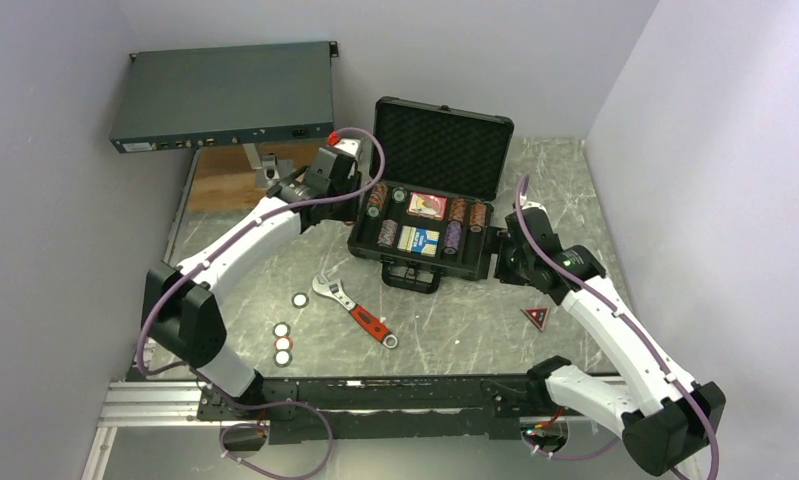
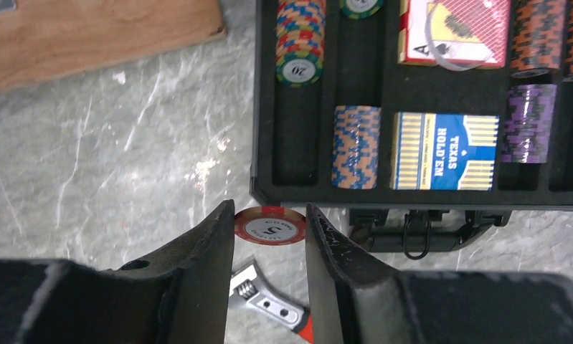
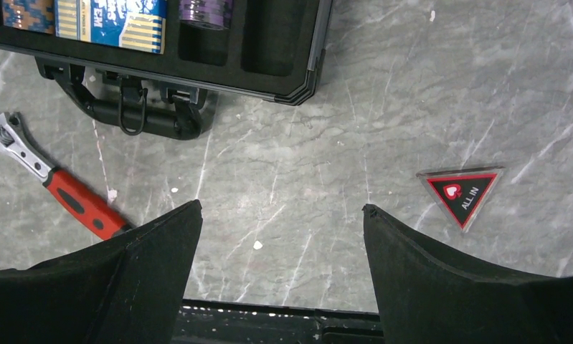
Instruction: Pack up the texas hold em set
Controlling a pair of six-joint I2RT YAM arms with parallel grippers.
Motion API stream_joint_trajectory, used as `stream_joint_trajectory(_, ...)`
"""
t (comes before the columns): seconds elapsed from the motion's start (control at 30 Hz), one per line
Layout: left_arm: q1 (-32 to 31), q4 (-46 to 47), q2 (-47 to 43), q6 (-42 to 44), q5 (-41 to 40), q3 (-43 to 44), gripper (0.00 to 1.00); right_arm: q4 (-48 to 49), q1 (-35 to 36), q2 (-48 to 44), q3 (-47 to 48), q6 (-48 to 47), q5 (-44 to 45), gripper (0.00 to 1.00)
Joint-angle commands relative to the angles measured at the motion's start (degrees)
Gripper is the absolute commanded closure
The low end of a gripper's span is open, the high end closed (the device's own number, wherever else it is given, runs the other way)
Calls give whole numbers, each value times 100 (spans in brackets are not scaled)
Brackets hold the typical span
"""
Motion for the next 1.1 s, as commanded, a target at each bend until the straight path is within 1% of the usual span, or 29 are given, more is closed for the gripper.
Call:
stream_joint_trajectory(0.0,-78,815,240,462,196,239,100,18,-15,-190,-43,74,219,15)
stream_joint_trajectory(0.1,-112,1129,479,633,406,313,100,-20,-15,-242,-77,69,289,15)
stream_joint_trajectory(0.2,-139,1492,669,712,216,266,100,-68,-15,-305,-121,76,347,14)
stream_joint_trajectory(0.27,-165,1906,747,884,205,126,100,-106,-15,-347,-153,85,374,14)
stream_joint_trajectory(0.37,-223,2562,816,1055,-105,-166,100,-168,-15,-405,-197,86,407,14)
stream_joint_trajectory(0.5,-237,2562,1110,1201,-137,99,100,-245,-15,-447,-197,55,442,14)
stream_joint_trajectory(0.6,-242,2487,1086,1240,-36,159,100,-298,-15,-435,-163,17,493,14)
stream_joint_trajectory(0.67,-250,2452,965,1198,-53,61,95,-333,-15,-402,-128,6,537,14)
stream_joint_trajectory(0.7,-251,2403,925,1148,-111,4,90,-343,-15,-393,-125,-1,557,14)
stream_joint_trajectory(0.77,-252,2143,748,970,-298,-85,74,-327,-15,-374,-129,-3,570,14)
stream_joint_trajectory(0.83,-258,1981,541,905,-375,-263,68,-278,-15,-352,-156,-3,540,14)
stream_joint_trajectory(0.97,-251,1802,270,666,-543,-668,62,-163,-15,-237,-186,14,438,14)
stream_joint_trajectory(1.07,-236,1419,426,581,-523,-594,64,-129,-15,-113,-140,23,371,14)
